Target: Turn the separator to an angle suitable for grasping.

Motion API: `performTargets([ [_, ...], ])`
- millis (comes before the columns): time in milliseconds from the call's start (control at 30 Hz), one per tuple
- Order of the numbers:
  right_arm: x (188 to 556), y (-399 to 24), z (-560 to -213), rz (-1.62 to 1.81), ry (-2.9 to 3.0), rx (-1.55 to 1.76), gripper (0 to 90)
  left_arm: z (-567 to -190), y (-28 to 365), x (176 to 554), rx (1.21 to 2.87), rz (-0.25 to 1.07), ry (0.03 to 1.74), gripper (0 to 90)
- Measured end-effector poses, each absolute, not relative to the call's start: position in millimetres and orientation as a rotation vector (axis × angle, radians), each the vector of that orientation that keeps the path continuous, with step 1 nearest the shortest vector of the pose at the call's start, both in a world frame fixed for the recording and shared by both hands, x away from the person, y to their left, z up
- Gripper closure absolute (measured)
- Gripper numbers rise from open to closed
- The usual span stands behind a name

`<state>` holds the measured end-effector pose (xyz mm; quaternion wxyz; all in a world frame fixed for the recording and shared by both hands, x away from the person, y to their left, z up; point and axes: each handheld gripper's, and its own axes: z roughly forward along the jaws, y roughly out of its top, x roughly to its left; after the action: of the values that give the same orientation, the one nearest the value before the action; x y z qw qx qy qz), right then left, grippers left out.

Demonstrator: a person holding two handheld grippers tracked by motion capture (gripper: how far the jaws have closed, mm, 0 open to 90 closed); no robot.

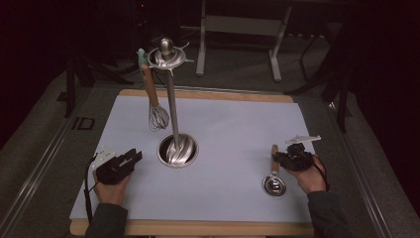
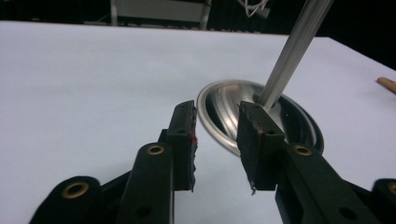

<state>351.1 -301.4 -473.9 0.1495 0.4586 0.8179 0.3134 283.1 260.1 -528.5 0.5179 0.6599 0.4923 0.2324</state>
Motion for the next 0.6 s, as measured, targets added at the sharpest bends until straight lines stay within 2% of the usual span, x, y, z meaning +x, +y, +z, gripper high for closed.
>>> performTargets([
  [33,351,-301,-474,0.901,2.351,1.318,78.3,-529,260,283,1.584,0.558,1.181,65.8],
  [67,352,-304,-478,0.851,2.343,1.326,85.1,-532,261,283,1.584,0.552,1.191,64.8],
  [100,352,-304,-478,0.851,2.343,1.326,85.1,-532,261,283,1.584,0.552,1.191,64.7],
  [133,353,-307,-482,0.824,2.335,1.345,89.3,-535,261,284,1.591,0.54,1.205,64.3],
  [300,354,-311,-488,0.785,2.33,1.378,89.7,-535,260,284,1.604,0.549,1.209,61.4],
  [600,357,-317,-507,0.712,2.354,1.436,89.6,-535,261,284,1.63,0.575,1.233,61.4],
])
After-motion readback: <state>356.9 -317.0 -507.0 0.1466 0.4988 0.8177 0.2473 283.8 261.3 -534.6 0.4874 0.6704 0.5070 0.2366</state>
